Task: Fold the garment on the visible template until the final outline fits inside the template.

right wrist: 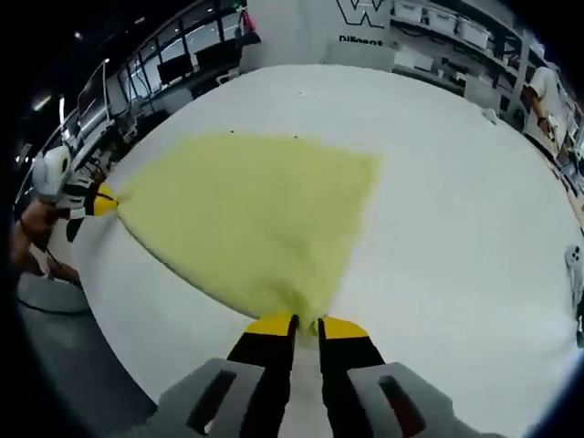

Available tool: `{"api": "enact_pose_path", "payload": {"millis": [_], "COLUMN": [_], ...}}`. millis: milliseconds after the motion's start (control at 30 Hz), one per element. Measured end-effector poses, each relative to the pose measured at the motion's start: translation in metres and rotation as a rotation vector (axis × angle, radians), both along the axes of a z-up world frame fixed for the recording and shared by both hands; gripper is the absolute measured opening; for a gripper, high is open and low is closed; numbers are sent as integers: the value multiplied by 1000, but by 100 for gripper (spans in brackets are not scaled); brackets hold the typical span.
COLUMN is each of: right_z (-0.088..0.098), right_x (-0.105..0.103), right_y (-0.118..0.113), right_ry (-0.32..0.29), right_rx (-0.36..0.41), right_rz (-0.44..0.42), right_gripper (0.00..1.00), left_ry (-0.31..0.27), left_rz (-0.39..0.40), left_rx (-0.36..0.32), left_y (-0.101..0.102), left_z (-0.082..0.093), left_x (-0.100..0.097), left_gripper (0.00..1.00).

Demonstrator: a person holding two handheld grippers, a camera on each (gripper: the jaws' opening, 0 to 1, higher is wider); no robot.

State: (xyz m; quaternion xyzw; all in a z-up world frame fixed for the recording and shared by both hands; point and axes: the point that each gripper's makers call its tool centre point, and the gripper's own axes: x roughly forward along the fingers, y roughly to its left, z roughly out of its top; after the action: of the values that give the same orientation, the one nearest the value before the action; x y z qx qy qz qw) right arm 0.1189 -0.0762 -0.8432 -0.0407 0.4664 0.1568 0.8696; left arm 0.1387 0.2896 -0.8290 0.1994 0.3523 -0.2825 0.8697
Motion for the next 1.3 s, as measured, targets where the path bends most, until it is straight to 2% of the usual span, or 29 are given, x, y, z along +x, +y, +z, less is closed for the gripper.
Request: {"api": "enact_pose_path", "payload": {"millis": [33, 67, 133, 167, 300, 367, 467, 567, 600, 700, 767, 833, 967, 1033, 1067, 1300], "right_z": [7, 14, 24, 31, 43, 45, 41, 40, 40, 40, 42, 42, 36, 37, 37, 37], "right_x": [2, 1, 1, 2, 3, 0, -6, -11, -13, -18, -21, -23, -28, -29, -29, -31], "right_y": [-13, -20, -20, -21, -18, -9, -3, -2, -2, -8, -7, -6, -7, -6, -5, -2], "right_ry": [-31, -38, -60, -84, -147, -156, -150, -161, -163, -157, -170, -167, -149, -151, -149, -163], "right_rx": [-45, -43, 11, 26, 22, 62, 80, 65, 63, 46, 72, 81, 52, 67, 75, 75], "right_rz": [-21, -54, -97, -99, -91, -95, -113, -124, -126, -160, -177, -173, -189, -194, -192, -184], "right_gripper": [14, 13, 10, 12, 23, 27, 42, 57, 61, 69, 72, 74, 95, 97, 97, 99], "left_ry": [-26, -22, -21, -30, -76, -84, -95, -115, -152, -162, -169, -170, -160, -170, -176, -188], "left_rz": [33, 93, 174, 207, 289, 342, 370, 386, 424, 426, 447, 463, 493, 512, 520, 522], "left_rx": [6, -17, -70, -115, -206, -251, -265, -277, -288, -283, -294, -313, -327, -331, -331, -344], "left_y": [9, 16, 24, 25, 26, 22, 17, 9, 13, 13, 11, 9, 4, 5, 5, 3], "left_z": [6, 11, 19, 26, 44, 53, 57, 60, 64, 66, 68, 69, 68, 70, 70, 75], "left_x": [2, 0, -2, -3, -5, -9, -14, -20, -17, -19, -21, -22, -27, -28, -28, -33], "left_gripper": [10, 11, 11, 13, 33, 36, 35, 45, 46, 45, 54, 68, 84, 96, 99, 99]}}
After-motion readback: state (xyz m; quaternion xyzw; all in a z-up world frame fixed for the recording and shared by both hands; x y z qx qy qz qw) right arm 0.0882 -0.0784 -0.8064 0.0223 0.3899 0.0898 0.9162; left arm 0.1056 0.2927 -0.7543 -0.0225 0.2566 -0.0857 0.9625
